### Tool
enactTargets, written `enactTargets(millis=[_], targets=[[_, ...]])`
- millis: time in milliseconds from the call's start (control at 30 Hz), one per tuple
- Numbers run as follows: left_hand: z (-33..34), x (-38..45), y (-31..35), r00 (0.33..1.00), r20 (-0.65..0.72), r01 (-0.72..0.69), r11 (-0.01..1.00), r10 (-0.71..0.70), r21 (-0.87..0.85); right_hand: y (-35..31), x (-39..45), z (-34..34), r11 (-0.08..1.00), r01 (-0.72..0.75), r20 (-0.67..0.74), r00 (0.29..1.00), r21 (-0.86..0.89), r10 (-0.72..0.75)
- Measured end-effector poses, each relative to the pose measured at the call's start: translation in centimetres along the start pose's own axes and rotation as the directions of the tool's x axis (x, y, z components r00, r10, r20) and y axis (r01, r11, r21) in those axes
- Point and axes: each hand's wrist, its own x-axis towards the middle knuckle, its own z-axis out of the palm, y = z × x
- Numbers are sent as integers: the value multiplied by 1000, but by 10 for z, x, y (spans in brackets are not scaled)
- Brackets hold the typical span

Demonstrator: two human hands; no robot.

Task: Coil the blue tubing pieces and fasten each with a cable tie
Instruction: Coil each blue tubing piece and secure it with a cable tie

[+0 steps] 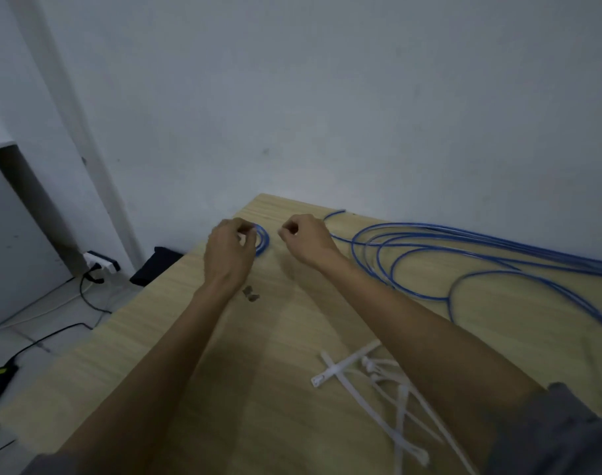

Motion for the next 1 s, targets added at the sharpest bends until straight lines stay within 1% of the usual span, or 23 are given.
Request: enactTargets(millis=[67, 133, 233, 333, 500, 633, 767, 800, 833, 933, 1000], targets=[[7, -7, 20, 992, 118, -31, 998, 38, -63, 7, -17, -24, 998, 56, 49, 997, -18, -55], [18, -18, 44, 967, 236, -71, 991, 96, -112, 20, -43, -54, 996, 82, 93, 993, -34, -78], [32, -39, 86, 896, 392, -148, 972, 209, -181, 46, -85, -101, 994, 91, 116, 990, -53, -85], [46, -61, 125, 785, 512, -261, 936, 348, -236, 73, -129, -145, 992, 74, 137, 989, -104, -60], [69, -106, 172, 569, 682, -373, 883, 459, -284, 112, -197, -209, 979, -43, 167, 983, -201, 77], [80, -135, 209, 444, 775, -470, 853, 450, -226, 132, -227, -243, 957, -124, 201, 963, -261, 180], [86, -148, 233, 297, 876, -555, 815, 380, -166, 142, -237, -262, 955, -146, 221, 954, -257, 205], [86, -150, 236, 277, 887, -562, 811, 369, -162, 143, -238, -266, 956, -143, 225, 953, -256, 202], [87, -151, 237, 272, 889, -563, 811, 367, -162, 144, -238, -269, 956, -141, 225, 953, -256, 201], [88, -152, 239, 322, 864, -532, 829, 386, -172, 144, -238, -278, 960, -146, 210, 958, -237, 197], [90, -150, 240, 326, 858, -518, 835, 396, -189, 144, -238, -285, 963, -149, 191, 962, -223, 193]])
